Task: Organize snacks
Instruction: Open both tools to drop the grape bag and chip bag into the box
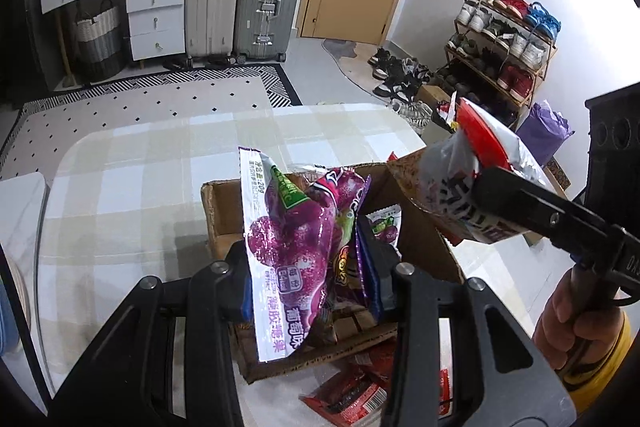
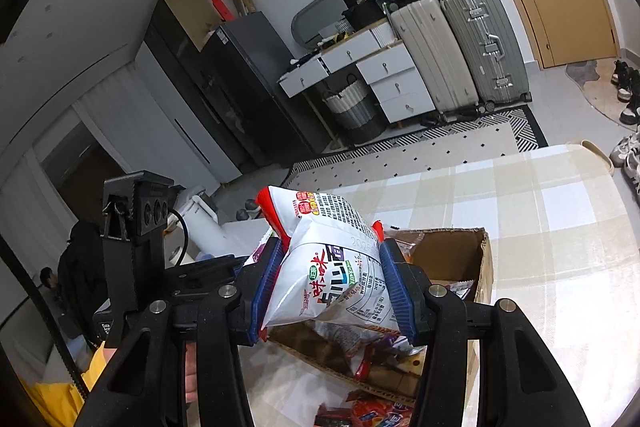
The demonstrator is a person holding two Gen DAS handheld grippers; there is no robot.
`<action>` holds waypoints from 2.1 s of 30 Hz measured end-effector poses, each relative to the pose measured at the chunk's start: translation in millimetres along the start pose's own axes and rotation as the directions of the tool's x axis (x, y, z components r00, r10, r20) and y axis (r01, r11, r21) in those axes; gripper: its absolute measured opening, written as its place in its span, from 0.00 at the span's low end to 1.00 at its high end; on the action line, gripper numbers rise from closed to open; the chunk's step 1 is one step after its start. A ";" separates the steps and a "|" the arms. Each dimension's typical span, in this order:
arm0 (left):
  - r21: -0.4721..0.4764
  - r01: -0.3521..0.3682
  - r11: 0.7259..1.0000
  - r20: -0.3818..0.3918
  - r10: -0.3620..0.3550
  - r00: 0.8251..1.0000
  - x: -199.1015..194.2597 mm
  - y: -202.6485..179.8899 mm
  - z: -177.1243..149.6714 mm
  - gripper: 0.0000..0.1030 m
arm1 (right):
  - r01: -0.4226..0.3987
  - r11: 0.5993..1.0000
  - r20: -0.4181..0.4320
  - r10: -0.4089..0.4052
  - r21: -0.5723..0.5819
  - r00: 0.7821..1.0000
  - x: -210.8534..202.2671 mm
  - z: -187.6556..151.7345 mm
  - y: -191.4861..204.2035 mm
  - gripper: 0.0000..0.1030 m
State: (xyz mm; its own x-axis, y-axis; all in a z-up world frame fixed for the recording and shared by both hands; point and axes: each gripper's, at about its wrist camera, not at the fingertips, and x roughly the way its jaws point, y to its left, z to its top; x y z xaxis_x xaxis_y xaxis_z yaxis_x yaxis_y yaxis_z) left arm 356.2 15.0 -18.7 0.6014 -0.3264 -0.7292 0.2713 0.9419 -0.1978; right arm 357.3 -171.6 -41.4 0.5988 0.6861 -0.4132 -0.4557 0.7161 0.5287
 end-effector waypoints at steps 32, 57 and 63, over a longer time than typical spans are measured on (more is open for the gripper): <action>0.036 0.010 0.999 -0.082 -0.008 0.997 55.6 -5.2 -11.8 0.38 | 0.105 0.994 -0.090 -0.106 -0.018 0.990 45.3 -2.2 -19.4 0.49; 0.014 0.035 0.999 -0.024 -0.035 0.999 -2.0 3.5 -8.3 0.68 | 0.186 0.982 -0.106 -0.189 -0.039 0.976 50.9 -6.9 -15.1 0.51; -0.004 0.024 1.000 -0.020 -0.024 1.000 -20.0 9.6 -16.1 0.68 | 0.180 0.983 -0.071 -0.182 -0.036 0.981 40.0 -6.5 -7.5 0.51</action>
State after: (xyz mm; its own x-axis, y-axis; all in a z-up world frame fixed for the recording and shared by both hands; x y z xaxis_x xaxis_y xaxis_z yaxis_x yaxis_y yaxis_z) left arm 334.7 31.8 -16.5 0.5796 -0.3471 -0.7373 0.2822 0.9343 -0.2179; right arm 380.4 -148.6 -66.8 0.6234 0.5518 -0.5540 -0.3643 0.8319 0.4186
